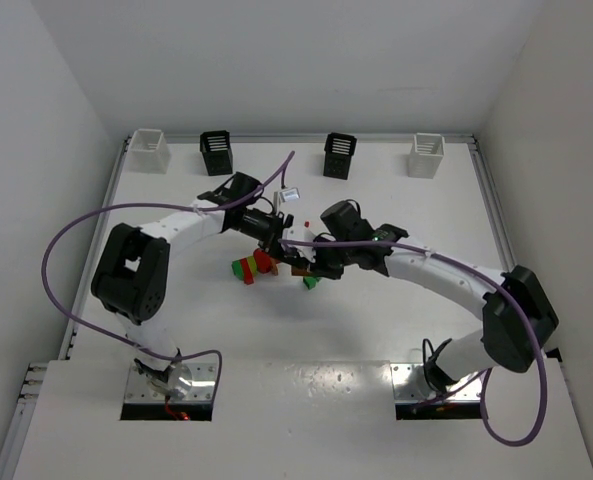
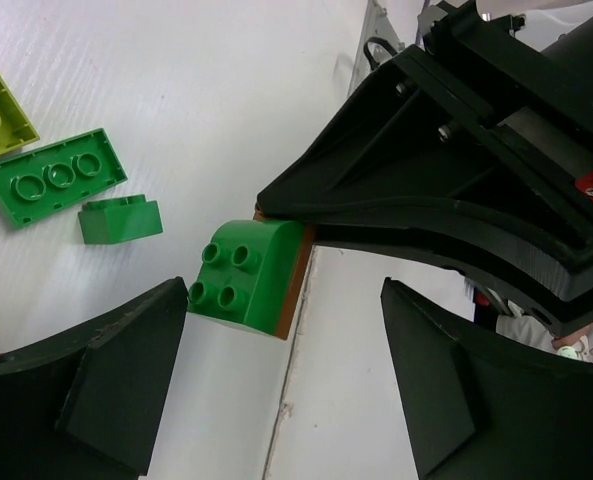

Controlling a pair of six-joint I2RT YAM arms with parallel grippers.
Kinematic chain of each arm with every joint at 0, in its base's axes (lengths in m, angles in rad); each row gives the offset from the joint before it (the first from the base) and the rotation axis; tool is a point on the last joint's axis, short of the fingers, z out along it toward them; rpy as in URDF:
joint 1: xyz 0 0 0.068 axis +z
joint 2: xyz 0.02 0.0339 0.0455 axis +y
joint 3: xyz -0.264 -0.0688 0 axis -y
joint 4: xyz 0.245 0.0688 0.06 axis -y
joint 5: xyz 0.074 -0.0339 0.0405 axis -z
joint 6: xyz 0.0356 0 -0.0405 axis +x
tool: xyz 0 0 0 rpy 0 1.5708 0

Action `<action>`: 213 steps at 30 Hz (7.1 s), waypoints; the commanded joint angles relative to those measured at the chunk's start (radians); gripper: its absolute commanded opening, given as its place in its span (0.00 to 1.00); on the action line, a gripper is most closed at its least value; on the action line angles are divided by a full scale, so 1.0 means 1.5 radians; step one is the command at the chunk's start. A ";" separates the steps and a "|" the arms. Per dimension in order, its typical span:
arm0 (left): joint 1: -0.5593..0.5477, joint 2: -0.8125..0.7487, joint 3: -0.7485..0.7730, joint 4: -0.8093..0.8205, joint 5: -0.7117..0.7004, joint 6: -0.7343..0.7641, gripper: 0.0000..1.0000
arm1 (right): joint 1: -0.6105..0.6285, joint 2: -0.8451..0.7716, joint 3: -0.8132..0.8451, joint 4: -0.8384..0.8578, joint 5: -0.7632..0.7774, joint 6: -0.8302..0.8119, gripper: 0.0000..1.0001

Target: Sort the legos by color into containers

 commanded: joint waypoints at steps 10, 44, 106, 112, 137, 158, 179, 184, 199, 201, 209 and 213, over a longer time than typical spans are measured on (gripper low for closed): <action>0.035 0.030 -0.031 0.106 0.112 -0.099 0.76 | 0.023 -0.046 -0.005 0.028 0.003 -0.019 0.00; 0.061 0.062 -0.093 0.231 0.166 -0.218 0.52 | 0.060 -0.052 -0.004 0.062 0.063 -0.026 0.00; 0.022 0.116 0.156 0.086 -0.499 -0.076 0.89 | -0.038 0.043 -0.062 0.036 0.149 0.182 0.24; 0.042 -0.025 0.094 0.046 -0.505 0.011 0.90 | -0.051 0.043 -0.024 0.029 0.148 0.175 0.43; 0.246 -0.098 0.021 -0.179 -0.224 0.242 0.86 | -0.064 0.216 0.100 0.143 -0.134 -0.162 0.61; 0.319 -0.111 -0.004 -0.192 -0.147 0.219 0.85 | -0.090 0.426 0.319 0.038 -0.238 -0.287 0.63; 0.325 -0.043 -0.013 -0.197 -0.090 0.244 0.84 | -0.077 0.438 0.309 -0.015 -0.232 -0.349 0.11; 0.325 0.016 0.005 -0.176 -0.028 0.256 0.84 | -0.077 0.305 0.174 0.081 -0.253 -0.349 0.02; 0.216 0.136 0.127 -0.360 0.107 0.421 0.80 | -0.065 0.139 0.036 0.223 -0.257 -0.393 0.00; 0.208 0.143 0.137 -0.399 0.125 0.459 0.80 | -0.065 0.132 0.036 0.223 -0.257 -0.405 0.00; 0.180 0.156 0.146 -0.460 0.133 0.524 0.79 | -0.059 0.125 0.017 0.235 -0.244 -0.419 0.00; 0.161 0.156 0.140 -0.452 0.125 0.517 0.78 | -0.053 0.110 0.001 0.264 -0.237 -0.419 0.00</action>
